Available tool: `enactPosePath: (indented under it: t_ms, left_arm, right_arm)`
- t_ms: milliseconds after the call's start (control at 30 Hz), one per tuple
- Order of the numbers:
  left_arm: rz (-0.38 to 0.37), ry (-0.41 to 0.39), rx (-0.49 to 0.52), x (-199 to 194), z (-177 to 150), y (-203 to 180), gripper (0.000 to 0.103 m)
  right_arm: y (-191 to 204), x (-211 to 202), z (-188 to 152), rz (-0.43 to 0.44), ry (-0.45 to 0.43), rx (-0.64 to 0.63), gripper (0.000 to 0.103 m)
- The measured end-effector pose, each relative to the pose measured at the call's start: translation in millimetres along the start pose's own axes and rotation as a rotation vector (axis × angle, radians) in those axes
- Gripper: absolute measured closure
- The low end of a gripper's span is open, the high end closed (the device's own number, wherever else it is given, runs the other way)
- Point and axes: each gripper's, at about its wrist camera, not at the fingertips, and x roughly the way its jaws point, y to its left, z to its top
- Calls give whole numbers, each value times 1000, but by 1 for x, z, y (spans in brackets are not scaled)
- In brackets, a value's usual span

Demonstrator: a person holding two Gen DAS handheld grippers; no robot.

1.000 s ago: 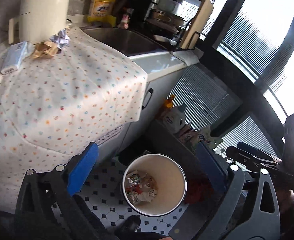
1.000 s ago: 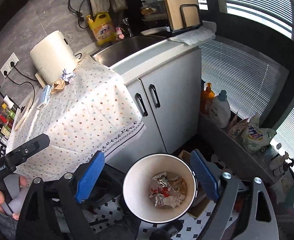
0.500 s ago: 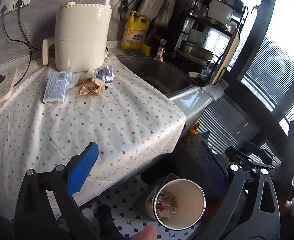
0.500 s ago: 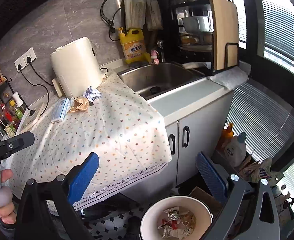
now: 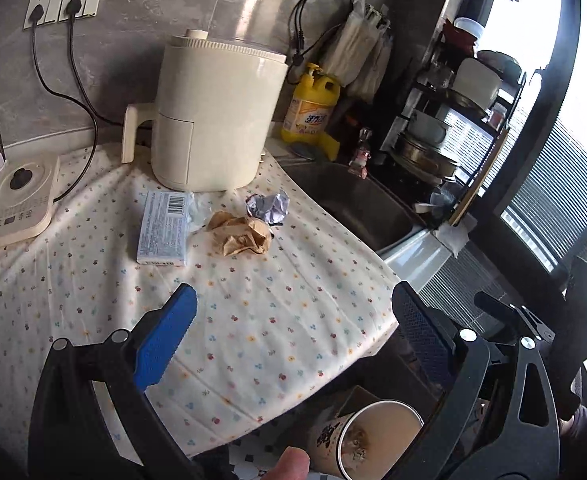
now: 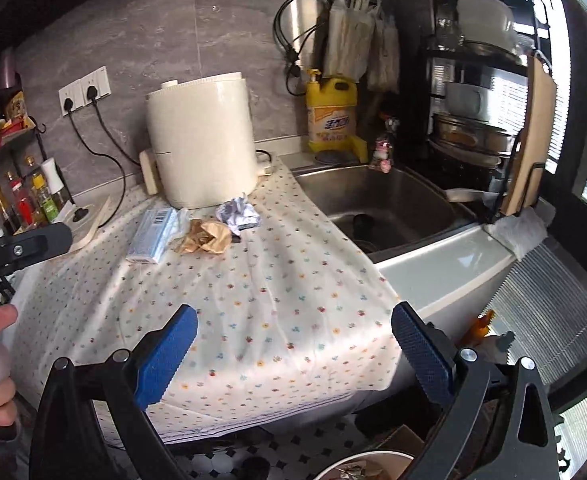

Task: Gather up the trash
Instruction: 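Move both tools back to the remaining counter trash, then grasp the brown paper with the left gripper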

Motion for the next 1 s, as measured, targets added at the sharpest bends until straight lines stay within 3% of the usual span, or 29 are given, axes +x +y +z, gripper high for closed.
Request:
enactPosePath:
  t_ms: [367,867,1000]
  left_arm:
    - [-96,-20,20,38,29,53,6]
    - [-215,168,232,160,54,50,7]
    - [-205,202,285,193,63,47,8]
  right_arm:
    - [32,42,26,-81,-6,33,8]
    - [16,79,23,-159,78,175,8]
    - [7,82,19,-202,107,200,8]
